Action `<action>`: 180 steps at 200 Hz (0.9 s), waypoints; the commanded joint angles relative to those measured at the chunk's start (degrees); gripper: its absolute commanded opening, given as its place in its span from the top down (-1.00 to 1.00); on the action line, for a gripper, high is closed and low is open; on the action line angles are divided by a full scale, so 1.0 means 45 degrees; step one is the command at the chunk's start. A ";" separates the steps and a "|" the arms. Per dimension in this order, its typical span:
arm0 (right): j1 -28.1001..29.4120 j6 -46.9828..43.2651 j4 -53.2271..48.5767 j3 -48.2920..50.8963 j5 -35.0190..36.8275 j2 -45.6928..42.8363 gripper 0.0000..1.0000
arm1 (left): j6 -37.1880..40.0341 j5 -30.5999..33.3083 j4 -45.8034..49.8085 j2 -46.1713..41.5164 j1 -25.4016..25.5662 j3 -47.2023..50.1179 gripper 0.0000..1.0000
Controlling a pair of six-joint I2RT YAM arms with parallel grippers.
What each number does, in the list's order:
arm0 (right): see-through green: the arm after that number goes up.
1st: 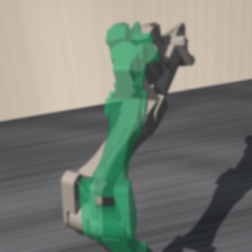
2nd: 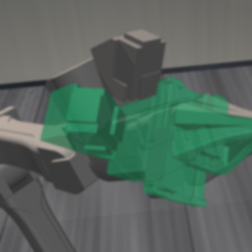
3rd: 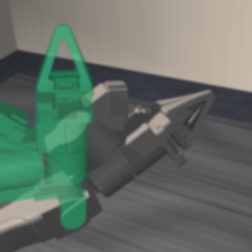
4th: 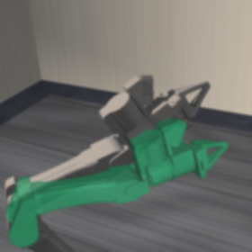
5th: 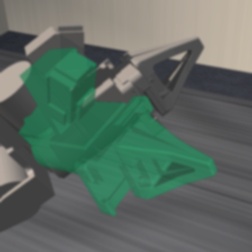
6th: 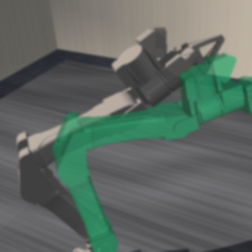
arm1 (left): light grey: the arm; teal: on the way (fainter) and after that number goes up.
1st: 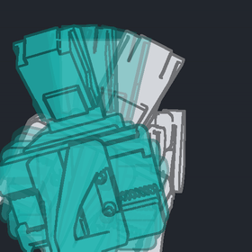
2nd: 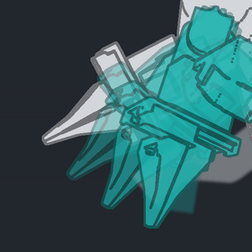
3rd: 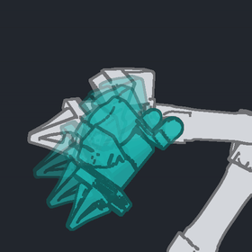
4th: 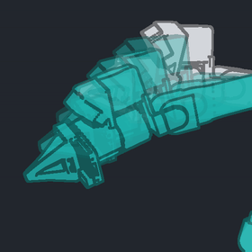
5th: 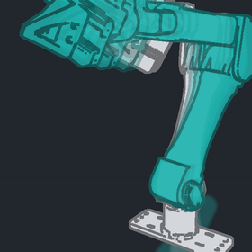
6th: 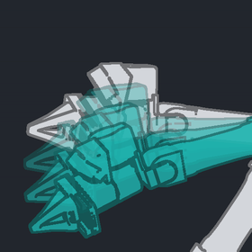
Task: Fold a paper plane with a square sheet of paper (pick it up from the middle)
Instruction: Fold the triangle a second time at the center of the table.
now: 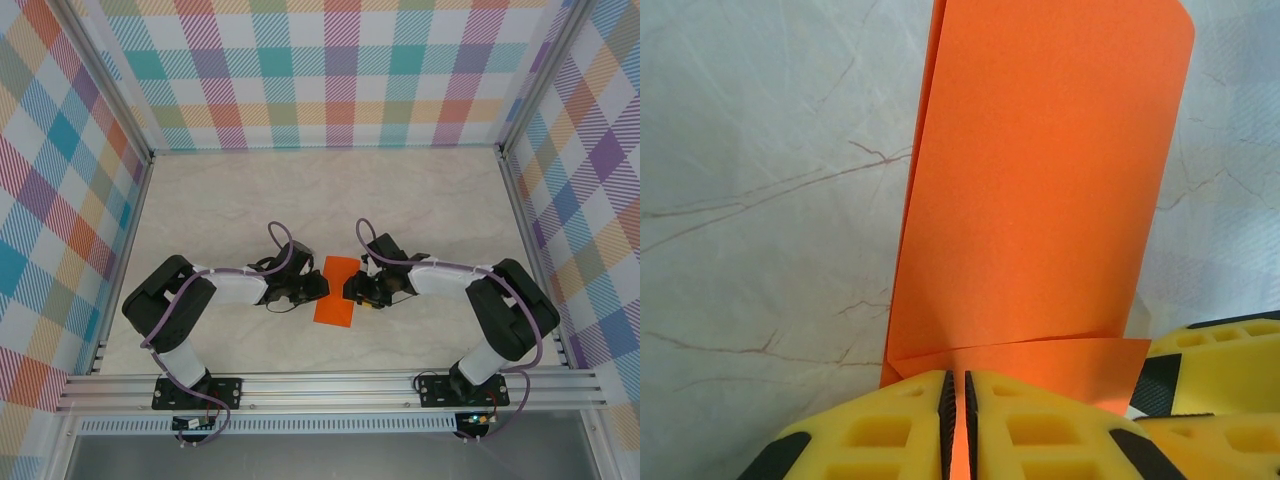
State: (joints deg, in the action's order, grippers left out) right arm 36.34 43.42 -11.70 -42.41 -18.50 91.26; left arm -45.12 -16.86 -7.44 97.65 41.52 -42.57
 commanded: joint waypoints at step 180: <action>-0.0193 0.0078 -0.0159 -0.0675 0.1252 0.0030 0.14 | 0.0398 0.0387 0.1334 -0.0169 0.0119 -0.0159 0.69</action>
State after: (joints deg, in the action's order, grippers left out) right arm 35.75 45.58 -9.32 -43.38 -15.49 92.20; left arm -44.07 -16.49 -5.93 97.32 41.56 -42.96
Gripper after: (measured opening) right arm 0.429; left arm 0.153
